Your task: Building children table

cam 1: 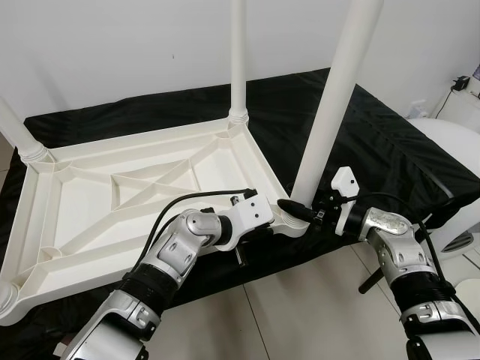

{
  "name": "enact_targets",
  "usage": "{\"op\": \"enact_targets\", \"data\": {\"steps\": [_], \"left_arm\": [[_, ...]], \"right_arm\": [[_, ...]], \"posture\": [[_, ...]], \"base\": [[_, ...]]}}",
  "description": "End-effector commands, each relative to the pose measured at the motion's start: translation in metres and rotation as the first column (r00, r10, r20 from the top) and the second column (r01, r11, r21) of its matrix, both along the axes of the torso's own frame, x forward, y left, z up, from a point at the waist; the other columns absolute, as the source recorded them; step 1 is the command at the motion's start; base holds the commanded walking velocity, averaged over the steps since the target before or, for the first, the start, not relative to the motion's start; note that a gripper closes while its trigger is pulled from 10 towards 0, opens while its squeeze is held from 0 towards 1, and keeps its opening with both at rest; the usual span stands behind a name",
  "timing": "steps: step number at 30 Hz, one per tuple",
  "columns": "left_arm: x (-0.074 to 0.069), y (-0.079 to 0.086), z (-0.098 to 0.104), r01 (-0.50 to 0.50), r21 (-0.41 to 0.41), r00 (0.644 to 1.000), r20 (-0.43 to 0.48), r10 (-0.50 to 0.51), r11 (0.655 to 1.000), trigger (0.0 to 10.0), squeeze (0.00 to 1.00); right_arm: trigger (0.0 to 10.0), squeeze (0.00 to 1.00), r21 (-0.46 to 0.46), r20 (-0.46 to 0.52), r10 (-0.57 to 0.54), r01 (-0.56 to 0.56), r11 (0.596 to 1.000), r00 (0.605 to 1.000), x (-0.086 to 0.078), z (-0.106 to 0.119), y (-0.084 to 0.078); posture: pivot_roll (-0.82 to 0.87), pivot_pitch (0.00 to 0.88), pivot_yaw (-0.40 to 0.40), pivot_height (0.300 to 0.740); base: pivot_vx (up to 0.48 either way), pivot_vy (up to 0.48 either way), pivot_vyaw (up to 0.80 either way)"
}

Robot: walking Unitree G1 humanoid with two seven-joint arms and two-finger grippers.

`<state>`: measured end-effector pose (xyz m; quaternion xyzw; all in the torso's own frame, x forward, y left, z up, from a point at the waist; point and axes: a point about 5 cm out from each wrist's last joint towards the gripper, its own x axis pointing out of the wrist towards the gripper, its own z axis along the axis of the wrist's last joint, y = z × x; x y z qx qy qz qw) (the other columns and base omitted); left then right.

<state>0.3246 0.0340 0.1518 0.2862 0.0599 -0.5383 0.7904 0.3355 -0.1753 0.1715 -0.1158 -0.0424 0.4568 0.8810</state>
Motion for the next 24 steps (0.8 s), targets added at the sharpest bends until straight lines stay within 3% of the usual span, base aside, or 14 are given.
{"op": "enact_targets", "data": {"steps": [1,5,6,8,17,24], "left_arm": [[0.003,0.002,0.002,-0.01,0.011,1.0,0.022,0.01,1.0,10.0,0.0],[0.003,0.002,0.002,-0.012,0.01,1.0,0.022,0.012,1.0,10.0,0.0],[0.002,0.002,0.002,-0.013,0.008,1.0,0.021,0.013,1.0,10.0,0.0],[0.002,0.002,0.002,-0.012,0.007,1.0,0.021,0.012,1.0,10.0,0.0],[0.002,0.001,0.001,-0.011,0.004,1.0,0.021,0.011,1.0,10.0,0.0],[0.001,0.001,0.001,-0.01,0.004,1.0,0.021,0.01,1.0,10.0,0.0]], "right_arm": [[10.0,0.0,0.017,-0.015,-0.014,0.015,1.0,1.0,-0.003,-0.004,0.001],[10.0,0.0,0.051,-0.018,-0.044,0.044,0.998,0.999,-0.005,-0.005,0.002],[10.0,0.0,0.117,-0.012,-0.126,0.127,0.985,0.992,-0.008,-0.004,0.006],[10.0,0.0,0.154,-0.001,-0.184,0.182,0.971,0.983,-0.01,-0.002,0.009],[10.0,0.0,0.165,-0.005,-0.343,0.339,0.926,0.939,-0.009,-0.004,0.016],[10.0,0.0,0.209,-0.014,-0.448,0.44,0.873,0.894,-0.013,0.0,0.032]], "posture": [[-0.1,0.079,0.053,0.74],[-0.11,0.079,0.053,0.74],[-0.11,0.08,0.051,0.74],[-0.11,0.079,0.051,0.74],[-0.11,0.07,0.047,0.74],[-0.11,0.065,0.044,0.74]], "base": [[0.0,0.0,0.0],[0.0,0.0,0.0],[0.0,0.0,0.0],[0.0,0.0,0.0],[0.0,0.0,0.0],[0.0,0.0,0.0]]}}
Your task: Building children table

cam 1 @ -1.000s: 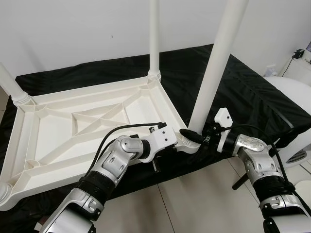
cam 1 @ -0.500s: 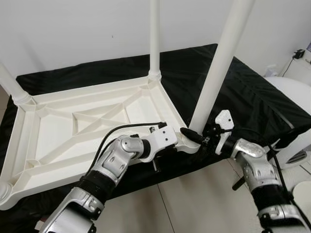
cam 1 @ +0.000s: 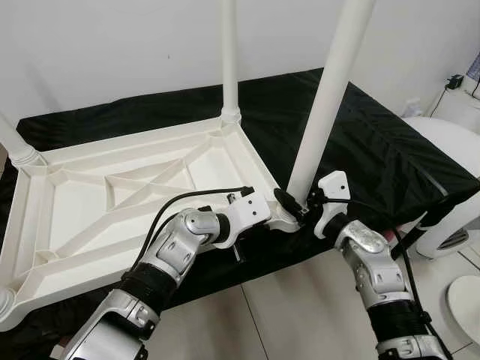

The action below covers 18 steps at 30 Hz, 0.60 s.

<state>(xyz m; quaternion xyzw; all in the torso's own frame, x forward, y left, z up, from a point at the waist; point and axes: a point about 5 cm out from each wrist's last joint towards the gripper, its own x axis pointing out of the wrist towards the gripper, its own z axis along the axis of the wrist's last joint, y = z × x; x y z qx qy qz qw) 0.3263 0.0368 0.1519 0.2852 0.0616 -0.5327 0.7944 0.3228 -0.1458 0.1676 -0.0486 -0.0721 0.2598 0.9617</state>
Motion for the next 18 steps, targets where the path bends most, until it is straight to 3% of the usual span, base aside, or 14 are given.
{"op": "enact_targets", "data": {"steps": [1,6,10,18], "left_arm": [[-0.001,-0.002,0.0,0.003,0.006,1.0,0.021,-0.003,1.0,10.0,0.0],[-0.001,-0.001,0.0,0.002,0.008,1.0,0.021,-0.002,1.0,10.0,0.0],[-0.002,-0.001,-0.001,0.005,0.009,1.0,0.02,-0.005,1.0,10.0,0.0],[-0.002,-0.002,-0.001,0.012,0.01,1.0,0.022,-0.012,1.0,10.0,0.0]], "right_arm": [[10.0,0.0,0.039,0.01,-0.082,0.082,0.996,0.997,-0.001,0.005,0.006],[10.0,0.0,0.075,0.004,-0.177,0.176,0.981,0.984,-0.001,0.006,0.014],[10.0,0.0,0.109,-0.012,-0.331,0.331,0.937,0.943,-0.002,0.005,0.02],[10.0,0.0,0.118,0.011,-0.484,0.48,0.869,0.875,-0.009,0.011,0.027]], "posture": [[-0.11,0.063,0.042,0.74],[-0.1,0.06,0.042,0.74],[-0.11,0.05,0.045,0.74],[-0.11,0.038,0.044,0.74]], "base": [[0.0,0.0,0.0],[0.0,0.0,0.0],[0.0,0.0,0.0],[0.0,0.0,0.0]]}}
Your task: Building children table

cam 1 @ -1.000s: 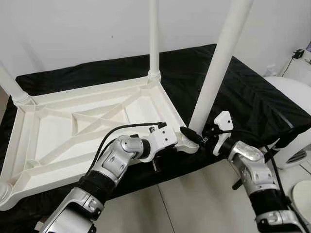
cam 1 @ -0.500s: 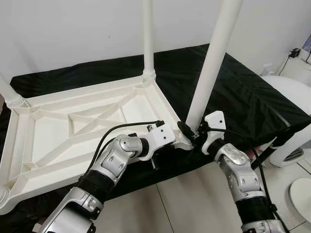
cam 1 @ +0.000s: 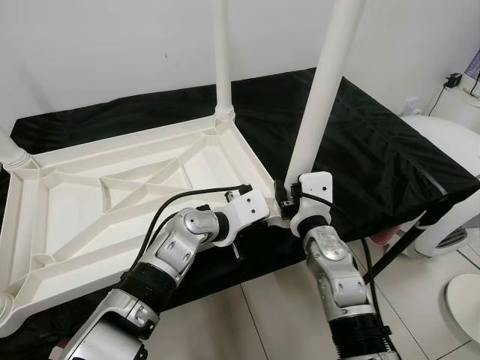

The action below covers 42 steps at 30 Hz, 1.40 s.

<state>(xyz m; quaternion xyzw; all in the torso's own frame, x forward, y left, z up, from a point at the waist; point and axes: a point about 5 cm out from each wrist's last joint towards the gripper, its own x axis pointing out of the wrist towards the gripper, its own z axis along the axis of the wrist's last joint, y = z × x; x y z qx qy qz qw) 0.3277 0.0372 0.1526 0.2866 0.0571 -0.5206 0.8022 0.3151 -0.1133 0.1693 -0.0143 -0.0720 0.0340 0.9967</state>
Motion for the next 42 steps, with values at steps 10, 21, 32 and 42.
{"op": "enact_targets", "data": {"steps": [10,21,32,42], "left_arm": [[-0.004,-0.003,-0.002,0.039,0.018,0.999,0.008,-0.039,0.999,10.0,0.0],[-0.004,-0.004,-0.002,0.037,0.014,0.999,0.009,-0.037,0.999,10.0,0.0],[-0.003,-0.004,-0.001,0.034,0.012,0.999,0.009,-0.034,0.999,10.0,0.0],[-0.001,-0.003,0.001,0.027,0.009,1.0,0.013,-0.027,1.0,10.0,0.0]], "right_arm": [[10.0,1.0,0.039,0.011,-0.058,0.058,0.998,0.998,-0.003,0.007,-0.002],[10.0,1.0,0.013,0.007,0.089,-0.089,0.996,0.996,0.005,0.009,-0.01],[10.0,0.0,-0.087,-0.05,0.36,-0.363,0.928,0.932,0.013,0.011,-0.035],[10.0,0.0,-0.116,-0.126,0.597,-0.61,0.784,0.792,0.014,0.001,-0.044]], "posture": [[-0.11,0.035,0.043,0.74],[-0.11,0.037,0.039,0.74],[-0.11,0.054,0.043,0.74],[-0.11,0.062,0.05,0.74]], "base": [[0.0,0.0,0.0],[0.0,0.0,0.0],[0.0,0.0,0.0],[0.0,0.0,0.0]]}}
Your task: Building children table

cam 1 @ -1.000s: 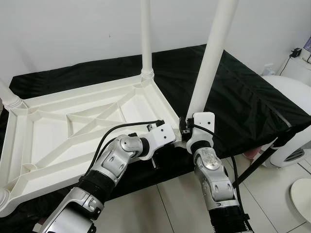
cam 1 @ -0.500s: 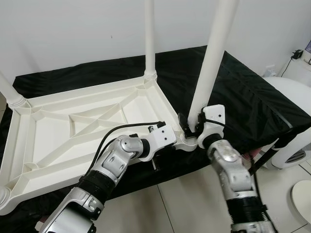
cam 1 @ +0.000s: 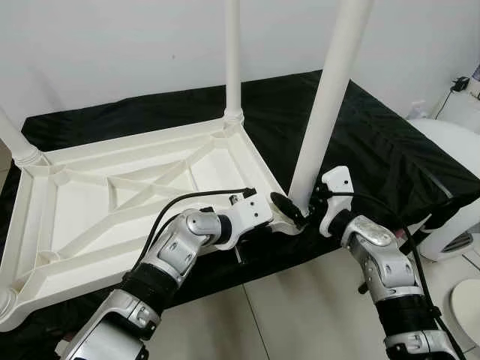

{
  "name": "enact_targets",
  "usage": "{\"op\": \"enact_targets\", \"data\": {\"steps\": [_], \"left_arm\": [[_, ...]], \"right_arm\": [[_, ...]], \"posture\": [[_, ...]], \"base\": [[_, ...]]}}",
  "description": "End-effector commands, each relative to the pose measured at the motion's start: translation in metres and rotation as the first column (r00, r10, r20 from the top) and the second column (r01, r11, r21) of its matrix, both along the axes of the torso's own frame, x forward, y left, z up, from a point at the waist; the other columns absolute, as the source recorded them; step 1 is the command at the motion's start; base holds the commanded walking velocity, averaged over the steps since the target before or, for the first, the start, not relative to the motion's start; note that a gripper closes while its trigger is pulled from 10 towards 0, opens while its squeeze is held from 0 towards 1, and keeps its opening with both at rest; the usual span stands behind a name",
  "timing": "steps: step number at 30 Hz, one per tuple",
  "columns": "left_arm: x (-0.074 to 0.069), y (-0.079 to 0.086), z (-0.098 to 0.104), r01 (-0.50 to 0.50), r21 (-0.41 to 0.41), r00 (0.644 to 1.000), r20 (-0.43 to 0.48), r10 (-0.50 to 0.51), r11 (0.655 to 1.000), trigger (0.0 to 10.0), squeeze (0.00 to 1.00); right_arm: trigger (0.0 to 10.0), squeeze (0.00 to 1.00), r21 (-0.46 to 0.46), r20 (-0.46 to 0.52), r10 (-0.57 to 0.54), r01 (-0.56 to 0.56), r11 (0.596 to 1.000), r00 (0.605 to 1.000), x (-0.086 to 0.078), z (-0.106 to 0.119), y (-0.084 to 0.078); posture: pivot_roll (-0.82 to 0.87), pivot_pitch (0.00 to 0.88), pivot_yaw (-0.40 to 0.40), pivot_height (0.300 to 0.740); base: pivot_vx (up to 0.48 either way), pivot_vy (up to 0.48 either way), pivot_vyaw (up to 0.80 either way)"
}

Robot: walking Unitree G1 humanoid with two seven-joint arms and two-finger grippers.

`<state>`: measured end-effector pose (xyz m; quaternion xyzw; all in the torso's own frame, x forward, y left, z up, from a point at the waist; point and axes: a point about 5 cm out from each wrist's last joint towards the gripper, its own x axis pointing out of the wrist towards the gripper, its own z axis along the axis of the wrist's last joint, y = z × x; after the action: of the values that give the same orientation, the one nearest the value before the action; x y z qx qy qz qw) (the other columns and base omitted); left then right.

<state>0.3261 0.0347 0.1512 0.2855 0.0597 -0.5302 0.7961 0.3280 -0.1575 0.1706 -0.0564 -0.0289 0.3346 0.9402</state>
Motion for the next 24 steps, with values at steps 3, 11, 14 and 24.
{"op": "enact_targets", "data": {"steps": [3,11,14,24], "left_arm": [[0.001,-0.001,0.003,0.008,0.005,1.0,0.025,-0.008,1.0,10.0,0.0],[0.002,-0.001,0.005,0.008,0.005,1.0,0.029,-0.008,1.0,10.0,0.0],[0.003,-0.001,0.005,0.007,0.004,1.0,0.029,-0.007,1.0,10.0,0.0],[0.002,-0.002,0.005,0.006,0.001,1.0,0.03,-0.006,1.0,10.0,0.0]], "right_arm": [[10.0,0.0,-0.037,-0.005,0.087,-0.088,0.995,0.996,0.002,-0.001,-0.002],[10.0,0.0,-0.099,0.01,0.213,-0.211,0.972,0.977,0.011,0.005,-0.007],[10.0,0.0,-0.123,0.011,0.239,-0.236,0.964,0.971,0.015,0.007,-0.009],[0.0,0.0,-0.15,-0.012,0.289,-0.288,0.946,0.957,0.018,0.002,-0.007]], "posture": [[-0.11,0.062,0.05,0.74],[-0.1,0.062,0.051,0.74],[-0.1,0.062,0.051,0.74],[-0.09,0.062,0.046,0.74]], "base": [[0.0,0.0,0.0],[0.0,0.0,0.0],[0.0,0.0,0.0],[0.0,0.0,0.0]]}}
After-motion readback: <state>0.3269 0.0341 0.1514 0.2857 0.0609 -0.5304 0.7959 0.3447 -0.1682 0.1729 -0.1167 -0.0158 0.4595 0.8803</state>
